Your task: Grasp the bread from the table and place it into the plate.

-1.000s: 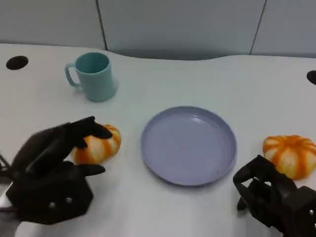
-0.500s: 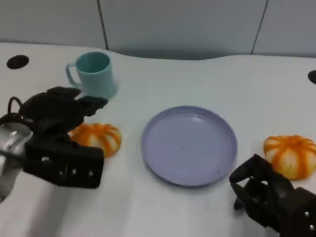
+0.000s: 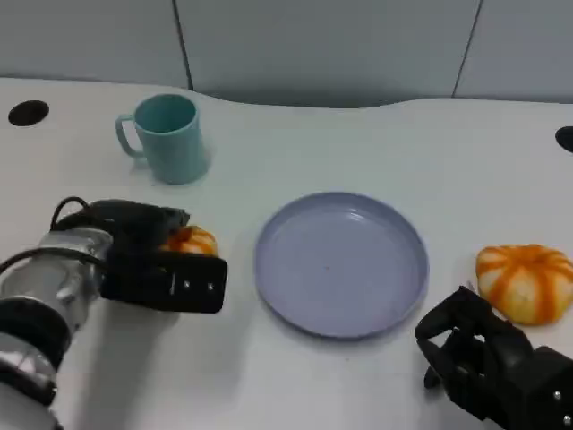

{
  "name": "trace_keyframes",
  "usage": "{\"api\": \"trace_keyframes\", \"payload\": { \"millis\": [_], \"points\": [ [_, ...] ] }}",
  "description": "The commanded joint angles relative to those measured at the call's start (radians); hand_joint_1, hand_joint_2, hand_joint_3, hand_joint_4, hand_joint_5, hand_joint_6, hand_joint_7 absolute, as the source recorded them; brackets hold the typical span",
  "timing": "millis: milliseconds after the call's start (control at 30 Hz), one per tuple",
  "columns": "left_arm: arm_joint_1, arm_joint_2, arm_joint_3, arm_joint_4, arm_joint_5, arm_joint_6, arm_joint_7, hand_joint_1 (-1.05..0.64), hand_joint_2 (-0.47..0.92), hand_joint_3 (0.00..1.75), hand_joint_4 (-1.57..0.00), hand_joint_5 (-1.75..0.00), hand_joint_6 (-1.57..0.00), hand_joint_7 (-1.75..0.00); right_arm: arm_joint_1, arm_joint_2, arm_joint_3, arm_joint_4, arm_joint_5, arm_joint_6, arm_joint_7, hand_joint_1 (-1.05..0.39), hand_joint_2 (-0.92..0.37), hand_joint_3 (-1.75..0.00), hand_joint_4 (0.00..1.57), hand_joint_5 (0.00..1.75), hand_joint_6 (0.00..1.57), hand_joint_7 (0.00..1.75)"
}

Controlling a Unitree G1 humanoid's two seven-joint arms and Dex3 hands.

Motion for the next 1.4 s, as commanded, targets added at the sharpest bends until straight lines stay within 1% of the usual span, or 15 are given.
{"api": "trace_keyframes", "payload": {
  "millis": [33,167,333,400,433,467,500,533,567,700,867,967,1100,1233,1400],
  "points": [
    [-0.026,-0.054,-0.041,0.118,0.005,0.022,0.073,-0.78,0.79,0.0,-0.06,-0.02,-0.18,-0.02,0.015,-0.01,-0.019,-0.02,0.025,-0.001,0.006,-0.29,-0.92,-0.35,0.6,1.75,0.36,1.75],
    [-0.025,-0.075,-0.067,0.155,0.003,0.041,0.114,-0.76,0.78,0.0,-0.06,-0.02,-0.18,-0.01,0.022,-0.012,-0.018,-0.03,0.027,0.002,0.007,-0.29,-0.92,-0.35,0.6,1.75,0.36,1.75],
    [0.013,-0.101,-0.097,0.179,0.0,0.056,0.223,-0.53,0.73,0.0,-0.31,-0.12,-0.42,-0.07,0.036,-0.009,-0.018,-0.056,0.031,0.022,0.007,-0.28,-0.92,-0.35,0.59,1.75,0.35,1.75],
    [0.019,-0.102,-0.099,0.181,-0.009,0.048,0.248,-0.41,0.75,0.0,-0.29,-0.62,-0.56,-0.22,0.037,-0.009,-0.018,-0.061,0.03,0.026,0.007,-0.28,-0.92,-0.35,0.58,1.75,0.34,1.75],
    [0.019,-0.102,-0.1,0.182,-0.012,0.046,0.253,-0.39,0.76,0.0,-0.25,-0.78,-0.58,-0.27,0.037,-0.01,-0.017,-0.062,0.03,0.027,0.007,-0.28,-0.92,-0.35,0.58,1.75,0.34,1.75],
    [0.029,-0.099,-0.099,0.18,-0.014,0.03,0.308,-0.39,0.76,0.0,-0.23,-0.82,-0.58,-0.28,0.038,-0.009,-0.017,-0.061,0.029,0.024,0.005,-0.28,-0.92,-0.35,0.58,1.75,0.34,1.75],
    [0.036,-0.097,-0.098,0.178,-0.016,0.017,0.351,-0.24,0.8,0.01,-0.43,-1.37,-0.5,-1.09,0.039,-0.009,-0.018,-0.061,0.028,0.021,0.004,-0.28,-0.92,-0.35,0.58,1.75,0.34,1.75],
    [0.044,-0.095,-0.087,0.177,-0.03,-0.004,0.395,-0.17,0.83,0.02,-0.54,-1.59,-0.46,-1.48,0.039,-0.009,-0.017,-0.063,0.027,0.023,0.004,-0.28,-0.92,-0.35,0.58,1.75,0.34,1.75],
    [0.052,-0.095,-0.073,0.177,-0.046,-0.023,0.429,-0.14,0.87,0.05,-0.63,-1.67,-0.48,-1.61,0.039,-0.008,-0.017,-0.064,0.029,0.026,0.005,-0.28,-0.92,-0.35,0.59,1.75,0.34,1.75],
    [0.061,-0.089,-0.039,0.18,-0.088,-0.081,0.482,-0.11,0.92,0.1,-0.74,-1.74,-0.51,-1.74,0.033,-0.005,-0.016,-0.062,0.023,0.031,-0.002,-0.28,-0.92,-0.35,0.59,1.75,0.34,1.75],
    [0.059,-0.078,-0.01,0.18,-0.122,-0.123,0.468,-0.09,0.92,0.18,-0.68,-1.75,-0.45,-1.75,0.028,-0.005,-0.017,-0.053,0.021,0.025,-0.005,-0.29,-0.92,-0.35,0.59,1.75,0.35,1.75],
    [0.074,-0.053,0.087,0.158,-0.227,-0.21,0.428,-0.11,0.92,0.17,-0.69,-1.75,-0.4,-1.73,0.017,-0.014,-0.017,-0.044,0.012,0.029,-0.006,-0.29,-0.92,-0.36,0.56,1.75,0.35,1.75],
    [0.086,-0.035,0.14,0.133,-0.282,-0.266,0.408,-0.14,0.92,0.15,-0.7,-1.75,-0.41,-1.75,0.009,-0.016,-0.02,-0.033,0.017,0.024,-0.003,-0.29,-0.92,-0.36,0.55,1.75,0.35,1.75],
    [0.11,-0.011,0.211,0.086,-0.357,-0.335,0.381,-0.06,0.88,0.13,-0.8,-1.75,-0.54,-1.75,-0.007,-0.014,-0.025,-0.003,0.033,0.002,0.007,-0.28,-0.92,-0.36,0.57,1.75,0.37,1.75],
    [0.142,0.014,0.332,-0.001,-0.517,-0.427,0.209,-0.03,0.87,0.12,-0.78,-1.75,-0.57,-1.75,-0.011,-0.007,-0.024,0.002,0.024,-0.001,-0.002,-0.27,-0.92,-0.36,0.58,1.75,0.38,1.75]
  ]
}}
